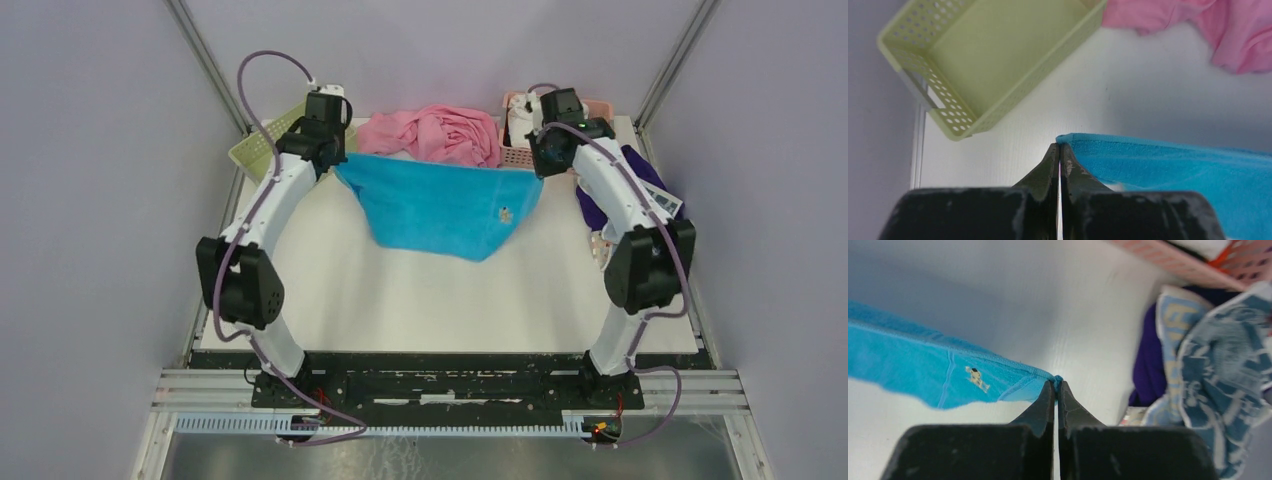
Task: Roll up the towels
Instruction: Flatten out the towel at the center of the board.
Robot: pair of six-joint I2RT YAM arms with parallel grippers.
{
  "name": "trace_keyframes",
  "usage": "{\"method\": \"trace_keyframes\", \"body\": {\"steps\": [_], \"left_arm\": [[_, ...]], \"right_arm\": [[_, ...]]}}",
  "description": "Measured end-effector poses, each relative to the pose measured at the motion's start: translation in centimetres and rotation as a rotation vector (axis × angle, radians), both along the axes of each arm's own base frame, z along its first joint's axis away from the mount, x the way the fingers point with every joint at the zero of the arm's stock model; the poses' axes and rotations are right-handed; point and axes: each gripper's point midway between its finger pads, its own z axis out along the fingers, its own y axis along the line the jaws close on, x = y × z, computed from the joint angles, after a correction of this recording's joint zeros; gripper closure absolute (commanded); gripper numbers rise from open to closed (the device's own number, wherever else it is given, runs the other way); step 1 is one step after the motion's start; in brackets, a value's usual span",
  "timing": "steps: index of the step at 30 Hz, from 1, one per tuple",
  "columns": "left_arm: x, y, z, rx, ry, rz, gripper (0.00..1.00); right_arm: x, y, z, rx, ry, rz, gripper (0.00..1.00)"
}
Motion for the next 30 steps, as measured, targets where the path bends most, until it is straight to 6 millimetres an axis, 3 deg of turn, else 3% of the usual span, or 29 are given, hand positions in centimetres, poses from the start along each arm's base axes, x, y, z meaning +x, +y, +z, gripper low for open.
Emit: {"method": "trace_keyframes", "body": {"steps": [4, 6, 9, 12, 19, 23, 27, 30], "left_arm": [[-2.1, 0.5, 8.5, -0.047, -0.187, -0.002, 0.97], [-3.4, 0.7, 11.7, -0.068, -0.264, -0.007, 0.97], [-6.3, 1.0, 15.7, -0.106, -0.371, -0.025, 0.97], [-9.2, 1.2, 17.5, -0.134, -0.430, -0.049, 0.97], [-15.6, 2.0, 18.6, -0.181, -0.502, -0.079, 0.97], [-17.7, 2.2, 17.4, -0.219, -0.511, -0.076, 0.97], [-16.1, 1.7, 14.5, -0.232, -0.456, -0.056, 0.97], [-13.1, 1.0, 10.1, -0.230, -0.365, -0.035, 0.97]], "right_arm": [[-1.5, -0.7, 8.9, 0.023, -0.208, -0.006, 1.00], [-2.9, -1.0, 12.9, 0.041, -0.308, -0.003, 1.00], [-4.5, -1.3, 15.4, 0.060, -0.377, 0.002, 1.00], [-6.8, -1.2, 16.3, 0.090, -0.406, 0.021, 1.00], [-11.7, 0.2, 16.9, 0.223, -0.417, 0.065, 1.00], [-12.8, 0.6, 16.9, 0.263, -0.418, 0.068, 1.00], [-10.8, 1.0, 14.6, 0.259, -0.355, 0.047, 1.00], [-7.8, 1.3, 10.3, 0.228, -0.255, 0.020, 1.00]]}}
